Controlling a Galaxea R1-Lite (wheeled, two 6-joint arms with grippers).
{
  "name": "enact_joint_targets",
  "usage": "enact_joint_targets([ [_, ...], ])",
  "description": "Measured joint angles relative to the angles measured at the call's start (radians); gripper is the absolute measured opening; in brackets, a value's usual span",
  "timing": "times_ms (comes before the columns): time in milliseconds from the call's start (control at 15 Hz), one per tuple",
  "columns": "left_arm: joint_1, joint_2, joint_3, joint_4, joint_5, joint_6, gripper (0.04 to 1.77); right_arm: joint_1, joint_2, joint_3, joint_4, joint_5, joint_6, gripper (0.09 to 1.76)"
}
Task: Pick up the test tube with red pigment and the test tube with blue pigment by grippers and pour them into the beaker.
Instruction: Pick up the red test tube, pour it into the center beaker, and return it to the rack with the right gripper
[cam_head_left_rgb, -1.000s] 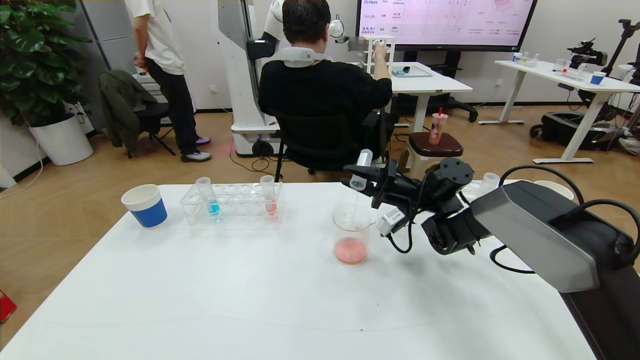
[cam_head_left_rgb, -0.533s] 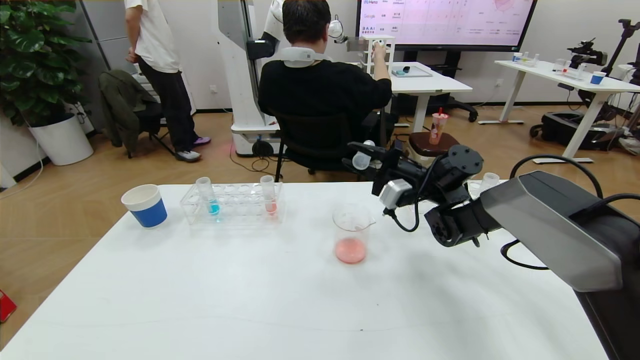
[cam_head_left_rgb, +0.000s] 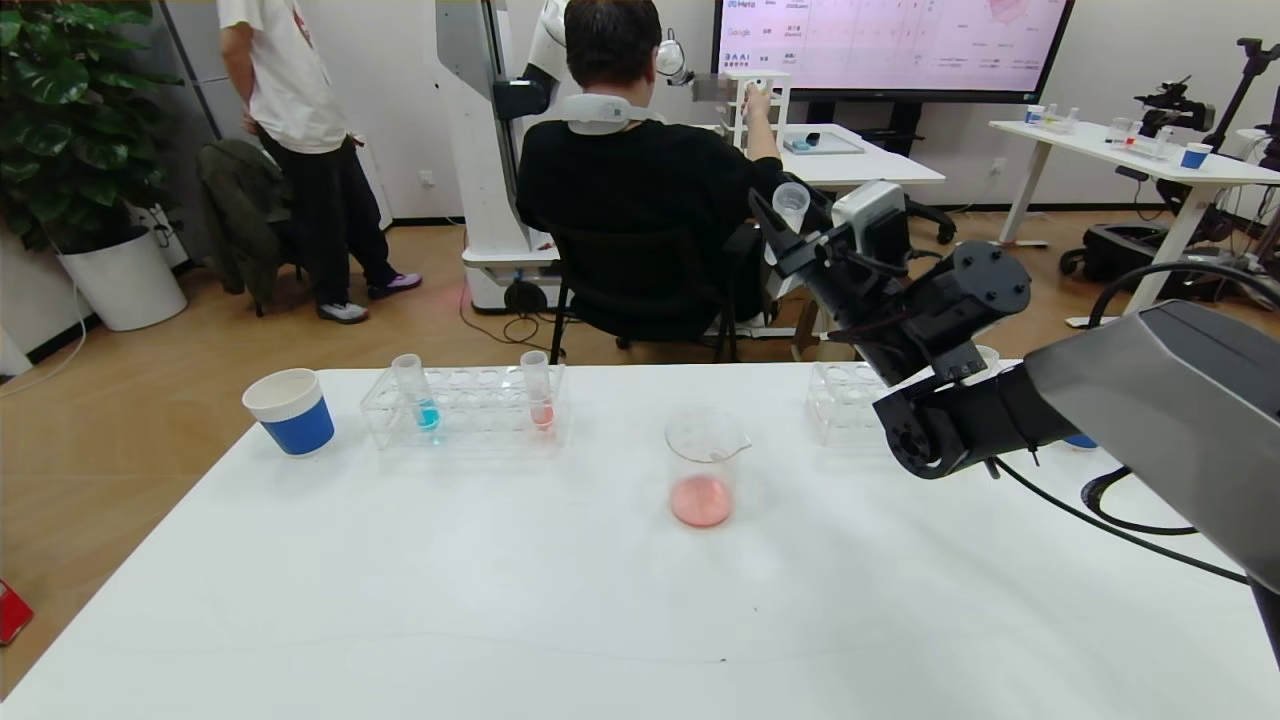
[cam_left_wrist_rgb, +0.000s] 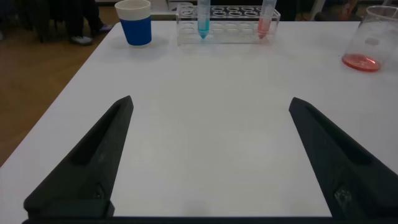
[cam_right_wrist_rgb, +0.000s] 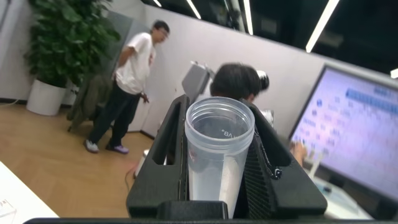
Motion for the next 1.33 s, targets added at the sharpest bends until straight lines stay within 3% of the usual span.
enact_joint_targets([
  [133, 0.0, 0.0, 0.0, 0.0, 0.0, 0.0, 1.75, -0.011, -0.064, 0.072, 0.09, -0.152, 0.102, 0.52],
  [267, 0.0, 0.0, 0.0, 0.0, 0.0, 0.0, 1.75, -0.031, -0.113, 0.108, 0.169, -0.22, 0.154, 0.52],
  [533, 0.0, 0.0, 0.0, 0.0, 0.0, 0.0, 1.75, -0.075, -0.217, 0.163, 0.337, -0.231, 0.261, 0.52],
  [800, 0.0, 0.0, 0.0, 0.0, 0.0, 0.0, 1.75, -0.144, -0.336, 0.187, 0.598, -0.23, 0.321, 0.52],
  [933, 0.0, 0.0, 0.0, 0.0, 0.0, 0.0, 1.75, -0.158, -0.382, 0.217, 0.611, -0.231, 0.376, 0.52],
  [1333, 0.0, 0.0, 0.0, 0.0, 0.0, 0.0, 1.75, -0.231, -0.442, 0.295, 0.604, -0.229, 0.382, 0.52],
])
